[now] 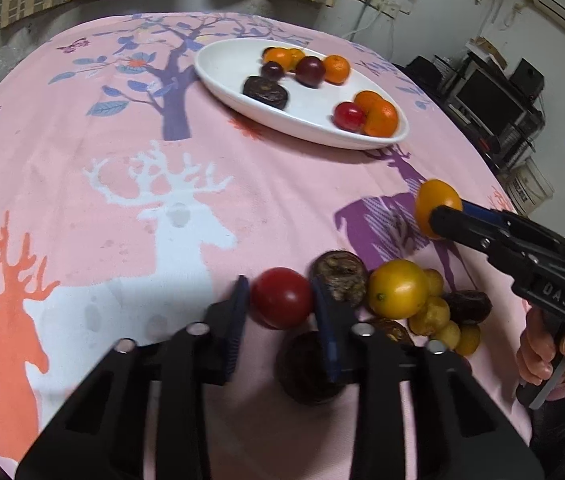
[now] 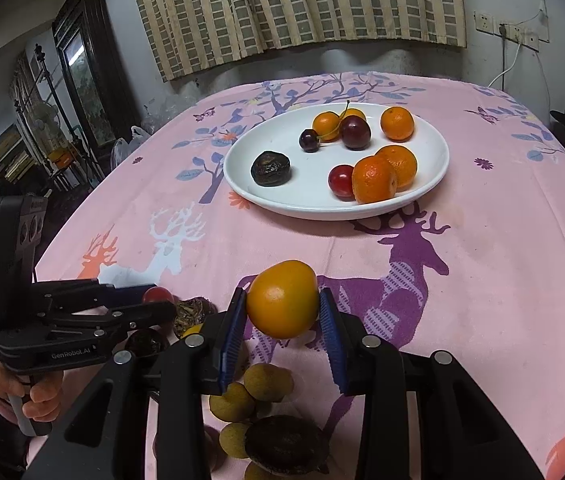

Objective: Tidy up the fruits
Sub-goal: 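Carry the red tomato in the left tool while the right tool carries the yellow tomato to the plate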

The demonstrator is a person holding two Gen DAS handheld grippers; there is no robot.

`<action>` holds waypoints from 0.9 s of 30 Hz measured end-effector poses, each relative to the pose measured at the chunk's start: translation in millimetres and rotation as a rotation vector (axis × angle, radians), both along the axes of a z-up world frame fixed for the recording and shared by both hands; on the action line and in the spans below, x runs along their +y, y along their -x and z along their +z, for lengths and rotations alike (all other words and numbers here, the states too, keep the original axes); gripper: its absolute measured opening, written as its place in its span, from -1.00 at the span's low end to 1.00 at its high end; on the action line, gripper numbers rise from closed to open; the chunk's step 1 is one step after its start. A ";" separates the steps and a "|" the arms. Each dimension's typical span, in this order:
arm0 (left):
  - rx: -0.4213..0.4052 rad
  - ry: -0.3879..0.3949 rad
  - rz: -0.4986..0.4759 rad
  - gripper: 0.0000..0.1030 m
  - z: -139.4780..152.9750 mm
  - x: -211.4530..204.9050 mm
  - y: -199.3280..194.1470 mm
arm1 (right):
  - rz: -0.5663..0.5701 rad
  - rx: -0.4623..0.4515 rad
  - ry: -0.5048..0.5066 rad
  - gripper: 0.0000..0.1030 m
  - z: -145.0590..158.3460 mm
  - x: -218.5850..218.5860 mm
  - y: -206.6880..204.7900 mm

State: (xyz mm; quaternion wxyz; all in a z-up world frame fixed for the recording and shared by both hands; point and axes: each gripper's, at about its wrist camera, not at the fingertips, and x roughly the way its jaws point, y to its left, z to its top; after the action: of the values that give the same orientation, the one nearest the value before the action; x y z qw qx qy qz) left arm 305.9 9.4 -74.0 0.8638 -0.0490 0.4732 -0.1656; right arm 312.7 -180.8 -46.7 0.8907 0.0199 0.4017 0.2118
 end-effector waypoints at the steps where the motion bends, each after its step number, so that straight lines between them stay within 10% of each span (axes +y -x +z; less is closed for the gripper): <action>1: -0.019 -0.041 -0.008 -0.43 1.1 -5.7 3.2 | 0.000 -0.004 0.000 -0.27 0.7 -0.3 0.2; 10: -0.124 -0.113 -0.004 -0.44 32.6 -10.3 7.8 | -0.047 -0.081 -0.005 -0.27 13.3 -12.3 -7.9; 17: -0.218 -0.092 -0.035 -0.44 76.2 -36.3 -85.5 | -0.159 -0.212 -0.019 -0.27 39.5 -20.8 -80.0; 23: -0.181 -0.142 0.003 -0.43 57.5 -61.5 -168.1 | -0.153 -0.181 0.052 -0.26 27.9 -11.6 -133.3; 27: -0.209 -0.166 0.081 0.61 64.8 -47.1 -155.1 | -0.184 -0.241 0.101 0.54 32.7 -7.1 -114.9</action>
State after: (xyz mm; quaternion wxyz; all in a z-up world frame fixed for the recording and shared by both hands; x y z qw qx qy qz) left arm 461.0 -37.6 -9.2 0.9155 0.0210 0.3904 -0.0952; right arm 427.6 -187.8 -14.0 0.9479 -0.0136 0.2987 0.1097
